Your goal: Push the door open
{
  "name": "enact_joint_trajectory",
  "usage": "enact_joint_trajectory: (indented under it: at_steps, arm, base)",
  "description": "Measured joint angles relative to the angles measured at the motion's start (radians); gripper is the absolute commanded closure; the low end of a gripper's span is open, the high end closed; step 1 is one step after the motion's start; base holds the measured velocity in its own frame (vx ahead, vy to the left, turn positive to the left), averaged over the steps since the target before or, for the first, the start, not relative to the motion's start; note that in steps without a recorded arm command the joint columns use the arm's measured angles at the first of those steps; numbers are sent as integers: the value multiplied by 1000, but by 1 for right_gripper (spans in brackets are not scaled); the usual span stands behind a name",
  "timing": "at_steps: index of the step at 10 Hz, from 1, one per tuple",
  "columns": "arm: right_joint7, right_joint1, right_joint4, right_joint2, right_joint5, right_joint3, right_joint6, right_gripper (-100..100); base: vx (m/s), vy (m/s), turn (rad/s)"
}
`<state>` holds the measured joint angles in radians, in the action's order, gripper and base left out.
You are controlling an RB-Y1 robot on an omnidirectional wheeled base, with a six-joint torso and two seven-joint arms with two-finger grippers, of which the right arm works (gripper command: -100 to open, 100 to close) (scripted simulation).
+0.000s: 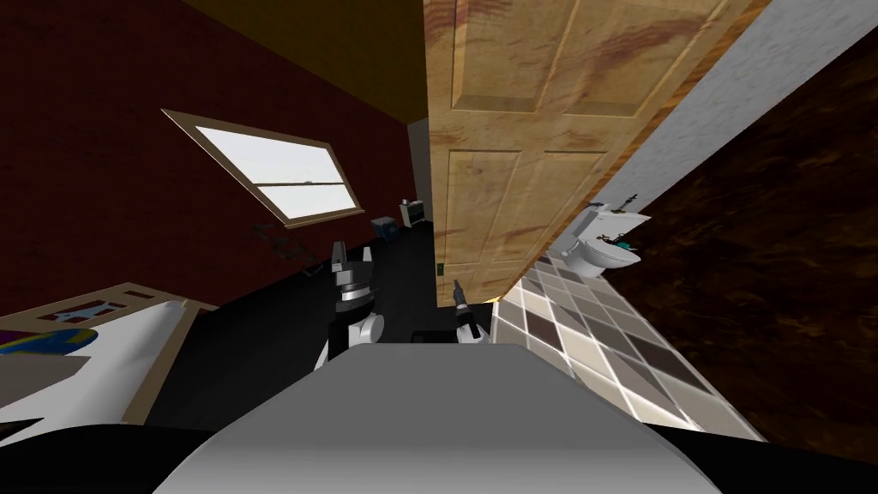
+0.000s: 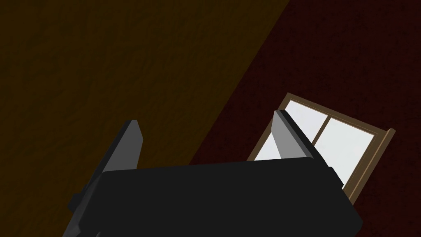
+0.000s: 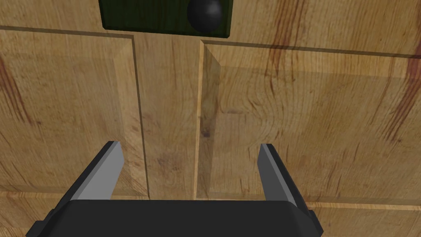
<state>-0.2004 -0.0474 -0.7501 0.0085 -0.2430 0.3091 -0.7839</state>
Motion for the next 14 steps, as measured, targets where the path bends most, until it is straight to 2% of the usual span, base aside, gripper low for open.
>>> enact_joint_trajectory:
  at_steps: [2, 3, 4, 5, 7, 9, 10, 12, 14]
  arm:
    - [-14, 28, -55, 10, -12, 26, 25, -100]
    - [-18, 23, -43, 20, -18, 36, 20, -100]
    - [-18, 23, -40, 22, -19, 37, 18, -100]
    - [-16, 16, -29, 13, -19, 35, 13, -100]
    - [-17, 20, -41, -5, -18, 32, 20, -100]
    - [-21, 25, -52, -26, -16, 26, 26, -100]
    - [-17, 17, -39, -32, -16, 22, 20, -100]
    - [-12, 5, -19, -28, -16, 15, 10, -100]
    - [-7, -8, 0, -7, -15, 6, 2, -100]
  base:
    - [-113, 110, -90]
    - [-49, 53, -14]
    - [69, -66, -5]
    - [150, -90, 11]
    - [238, -26, 19]
    - [237, 71, 26]
    - [192, 106, 23]
    - [190, 134, 30]
    - [123, 93, 9]
